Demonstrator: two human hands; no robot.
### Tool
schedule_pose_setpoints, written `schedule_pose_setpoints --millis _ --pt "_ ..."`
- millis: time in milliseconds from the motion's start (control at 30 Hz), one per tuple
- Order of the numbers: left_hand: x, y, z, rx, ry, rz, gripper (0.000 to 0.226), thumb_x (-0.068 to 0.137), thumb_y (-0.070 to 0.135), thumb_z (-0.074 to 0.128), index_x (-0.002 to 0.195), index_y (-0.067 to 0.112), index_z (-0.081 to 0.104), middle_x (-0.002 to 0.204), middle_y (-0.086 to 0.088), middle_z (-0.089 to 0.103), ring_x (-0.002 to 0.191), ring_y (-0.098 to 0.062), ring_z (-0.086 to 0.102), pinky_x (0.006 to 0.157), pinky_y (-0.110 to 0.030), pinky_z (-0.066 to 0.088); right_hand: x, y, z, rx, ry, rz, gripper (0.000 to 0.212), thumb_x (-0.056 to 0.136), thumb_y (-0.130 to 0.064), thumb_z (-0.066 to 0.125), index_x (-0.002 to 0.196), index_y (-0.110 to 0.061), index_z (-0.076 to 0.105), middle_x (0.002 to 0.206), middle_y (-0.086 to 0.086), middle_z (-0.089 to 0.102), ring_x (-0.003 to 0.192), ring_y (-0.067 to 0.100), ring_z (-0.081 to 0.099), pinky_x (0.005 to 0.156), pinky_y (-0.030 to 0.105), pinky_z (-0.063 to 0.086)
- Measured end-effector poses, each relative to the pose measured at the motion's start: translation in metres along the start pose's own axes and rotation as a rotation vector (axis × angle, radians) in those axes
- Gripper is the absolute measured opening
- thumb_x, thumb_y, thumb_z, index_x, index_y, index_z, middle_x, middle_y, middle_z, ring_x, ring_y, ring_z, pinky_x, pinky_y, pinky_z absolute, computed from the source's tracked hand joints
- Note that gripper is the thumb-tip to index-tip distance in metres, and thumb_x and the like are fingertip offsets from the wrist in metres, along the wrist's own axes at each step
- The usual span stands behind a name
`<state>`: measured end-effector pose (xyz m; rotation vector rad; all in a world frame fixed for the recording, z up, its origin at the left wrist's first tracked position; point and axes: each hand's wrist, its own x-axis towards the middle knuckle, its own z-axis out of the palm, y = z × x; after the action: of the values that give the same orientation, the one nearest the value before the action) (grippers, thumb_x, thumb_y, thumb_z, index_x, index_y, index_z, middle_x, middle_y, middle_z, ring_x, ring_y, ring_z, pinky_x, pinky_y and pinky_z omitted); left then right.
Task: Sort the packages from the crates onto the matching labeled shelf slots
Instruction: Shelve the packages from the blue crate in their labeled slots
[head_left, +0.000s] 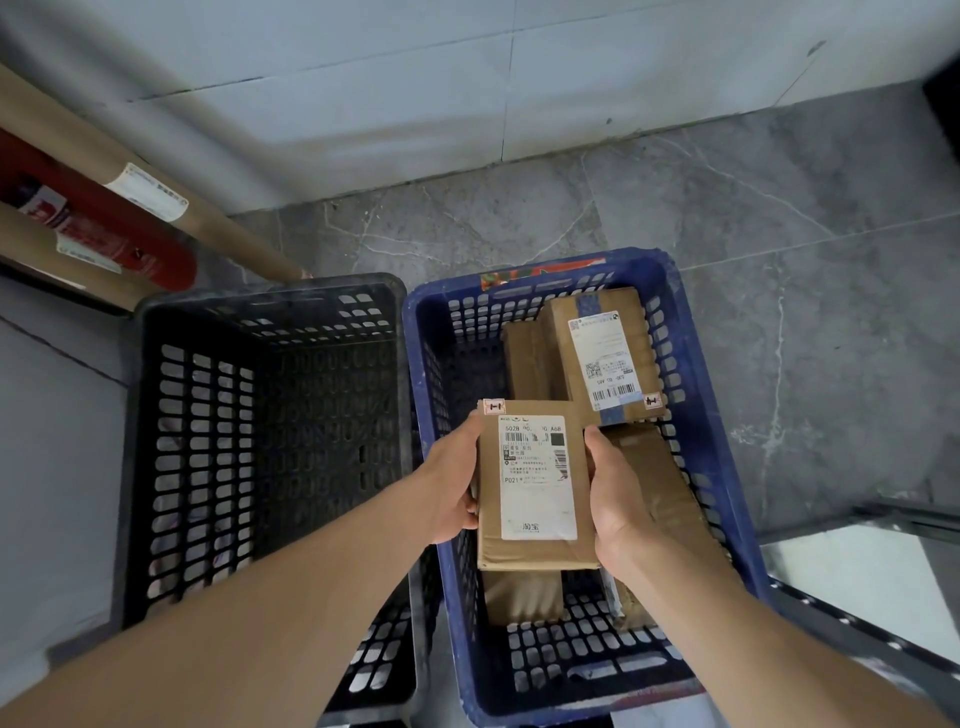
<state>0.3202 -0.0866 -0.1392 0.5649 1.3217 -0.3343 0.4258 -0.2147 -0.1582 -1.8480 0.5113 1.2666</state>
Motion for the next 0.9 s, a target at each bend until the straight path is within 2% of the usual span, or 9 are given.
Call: schedule_pose_setpoints --millis 100,200,300,400,500,600,733,833,900 --pt "0.002 -0.002 -0.002 0.006 -0.011 -0.021 0.059 0.098 0.069 0.033 0.116 0.027 0.07 0.116 -0.007 0.072 0.1 -0.027 0.063 0.09 -0.045 0.047 -0.003 0.001 0.004 -0.003 0.003 0.008 0.054 0.096 -0.07 0.042 0.128 -0.031 0.061 0.114 -0.001 0.076 0.104 0.026 0.073 0.082 0.044 0.057" --pt "-0.005 0.003 -0.002 0.02 -0.025 -0.031 0.058 0.095 0.075 0.03 0.105 0.033 0.069 0.122 -0.005 0.068 0.121 -0.033 0.056 0.111 -0.064 0.032 -0.011 -0.008 0.008 0.011 0.013 -0.001 0.047 0.102 -0.065 0.04 0.13 -0.031 0.058 0.115 0.0 0.075 0.104 0.027 0.072 0.075 0.04 0.055" --pt "-0.017 0.012 -0.001 0.028 -0.015 -0.025 0.061 0.094 0.077 0.027 0.104 0.034 0.069 0.124 -0.005 0.067 0.123 -0.034 0.055 0.112 -0.068 0.029 -0.023 -0.02 0.01 0.023 0.006 -0.019 0.043 0.104 -0.061 0.04 0.13 -0.031 0.055 0.118 -0.001 0.074 0.104 0.026 0.071 0.069 0.037 0.054" --pt "-0.037 0.027 0.001 0.028 -0.012 -0.004 0.063 0.094 0.078 0.027 0.104 0.031 0.069 0.122 -0.006 0.068 0.12 -0.034 0.056 0.11 -0.069 0.03 -0.039 -0.035 0.01 0.04 -0.007 -0.049 0.049 0.103 -0.063 0.04 0.135 -0.03 0.058 0.122 -0.001 0.074 0.107 0.027 0.072 0.072 0.037 0.058" --pt "-0.065 0.045 0.005 0.04 -0.021 0.022 0.062 0.093 0.078 0.026 0.103 0.032 0.066 0.121 -0.005 0.066 0.121 -0.033 0.055 0.111 -0.067 0.029 -0.062 -0.055 0.012 0.048 -0.019 -0.099 0.046 0.106 -0.059 0.037 0.137 -0.031 0.057 0.123 0.0 0.074 0.108 0.028 0.072 0.069 0.035 0.057" --pt "-0.098 0.066 0.008 0.039 -0.023 0.074 0.062 0.093 0.078 0.026 0.102 0.032 0.066 0.12 -0.005 0.067 0.12 -0.033 0.055 0.11 -0.067 0.03 -0.091 -0.08 0.014 0.059 -0.014 -0.152 0.046 0.106 -0.061 0.036 0.135 -0.033 0.059 0.123 -0.003 0.073 0.11 0.025 0.07 0.075 0.037 0.056" --pt "-0.15 0.095 0.011 0.047 -0.029 0.134 0.064 0.093 0.079 0.023 0.104 0.031 0.065 0.12 -0.006 0.068 0.12 -0.034 0.057 0.11 -0.066 0.032 -0.135 -0.116 0.016 0.084 -0.006 -0.234 0.042 0.108 -0.057 0.033 0.118 -0.034 0.067 0.115 -0.004 0.073 0.103 0.023 0.069 0.078 0.035 0.051" --pt "-0.193 0.115 0.011 0.088 -0.049 0.204 0.074 0.092 0.08 0.019 0.11 0.026 0.067 0.111 -0.01 0.071 0.116 -0.035 0.06 0.108 -0.063 0.036 -0.175 -0.143 0.018 0.11 0.003 -0.289 0.038 0.11 -0.049 0.035 0.102 -0.031 0.068 0.102 0.0 0.075 0.089 0.02 0.07 0.067 0.03 0.048" --pt "-0.221 0.126 0.011 0.108 -0.06 0.247 0.078 0.092 0.081 0.018 0.115 0.025 0.066 0.108 -0.018 0.071 0.114 -0.036 0.061 0.107 -0.062 0.037 -0.197 -0.158 0.017 0.138 0.012 -0.318 0.04 0.109 -0.049 0.039 0.105 -0.025 0.071 0.103 0.005 0.077 0.09 0.025 0.073 0.064 0.031 0.05"
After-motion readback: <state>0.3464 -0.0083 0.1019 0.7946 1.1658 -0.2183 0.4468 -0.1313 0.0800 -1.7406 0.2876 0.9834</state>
